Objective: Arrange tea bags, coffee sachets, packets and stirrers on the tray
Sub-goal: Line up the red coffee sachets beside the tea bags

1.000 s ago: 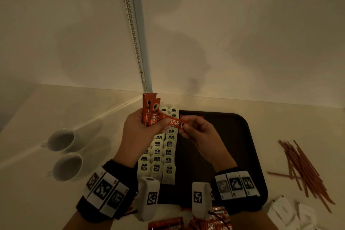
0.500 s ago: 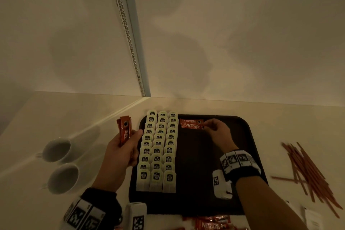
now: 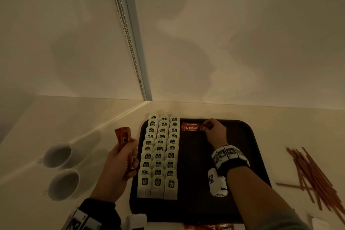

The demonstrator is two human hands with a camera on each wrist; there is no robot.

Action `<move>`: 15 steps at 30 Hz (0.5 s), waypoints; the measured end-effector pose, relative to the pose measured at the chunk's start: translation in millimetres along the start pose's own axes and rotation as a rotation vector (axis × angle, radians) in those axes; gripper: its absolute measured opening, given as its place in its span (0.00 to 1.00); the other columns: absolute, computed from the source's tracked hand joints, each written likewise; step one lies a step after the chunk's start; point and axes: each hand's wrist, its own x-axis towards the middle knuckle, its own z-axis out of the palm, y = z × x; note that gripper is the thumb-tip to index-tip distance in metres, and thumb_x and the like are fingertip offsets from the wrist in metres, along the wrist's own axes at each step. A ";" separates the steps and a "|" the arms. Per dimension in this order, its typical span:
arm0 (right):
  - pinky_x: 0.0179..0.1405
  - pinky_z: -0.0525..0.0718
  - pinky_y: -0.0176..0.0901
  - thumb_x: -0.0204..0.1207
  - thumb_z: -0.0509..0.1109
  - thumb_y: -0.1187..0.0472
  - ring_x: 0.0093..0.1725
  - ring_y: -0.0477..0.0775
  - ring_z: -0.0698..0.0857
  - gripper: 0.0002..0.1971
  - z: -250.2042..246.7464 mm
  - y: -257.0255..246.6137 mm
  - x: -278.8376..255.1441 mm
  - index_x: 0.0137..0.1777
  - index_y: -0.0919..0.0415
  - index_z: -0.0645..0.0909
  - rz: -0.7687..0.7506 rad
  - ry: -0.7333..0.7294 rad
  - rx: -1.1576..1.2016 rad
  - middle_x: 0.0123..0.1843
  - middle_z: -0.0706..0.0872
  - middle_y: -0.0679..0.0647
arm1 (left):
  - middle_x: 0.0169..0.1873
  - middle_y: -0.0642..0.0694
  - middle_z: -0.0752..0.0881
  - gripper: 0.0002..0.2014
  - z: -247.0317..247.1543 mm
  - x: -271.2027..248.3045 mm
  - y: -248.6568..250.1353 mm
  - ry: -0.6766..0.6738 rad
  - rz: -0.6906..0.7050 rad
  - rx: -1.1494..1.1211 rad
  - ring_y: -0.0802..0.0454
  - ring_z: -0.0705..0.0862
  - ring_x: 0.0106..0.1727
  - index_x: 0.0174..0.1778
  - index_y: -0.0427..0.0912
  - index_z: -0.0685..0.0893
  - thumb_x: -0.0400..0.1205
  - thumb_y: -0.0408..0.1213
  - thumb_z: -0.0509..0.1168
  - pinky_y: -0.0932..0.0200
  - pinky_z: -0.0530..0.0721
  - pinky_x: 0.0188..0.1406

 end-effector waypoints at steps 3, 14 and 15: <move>0.52 0.76 0.34 0.74 0.72 0.67 0.50 0.46 0.80 0.10 0.5 1.9 2.1 0.55 0.63 0.82 0.004 0.017 -0.013 0.54 0.85 0.57 | 0.27 0.46 0.78 0.04 2.2 -2.4 1.2 -0.059 -0.061 -0.140 0.55 0.73 0.20 0.47 0.39 0.75 0.82 0.31 0.56 0.68 0.64 0.09; 0.49 0.76 0.37 0.74 0.73 0.66 0.53 0.51 0.81 0.13 -4.5 1.2 0.8 0.57 0.65 0.79 0.011 0.044 -0.042 0.57 0.83 0.59 | 0.32 0.41 0.82 0.10 12.8 0.4 5.7 -0.127 -0.115 -0.193 0.55 0.77 0.24 0.54 0.32 0.79 0.85 0.31 0.55 0.69 0.67 0.11; 0.49 0.76 0.37 0.74 0.73 0.65 0.54 0.51 0.81 0.13 -6.3 -5.1 -3.3 0.57 0.65 0.79 -0.009 0.050 -0.011 0.57 0.83 0.59 | 0.32 0.42 0.82 0.10 13.7 0.7 7.0 -0.139 -0.124 -0.185 0.55 0.77 0.24 0.54 0.32 0.80 0.85 0.31 0.55 0.70 0.66 0.10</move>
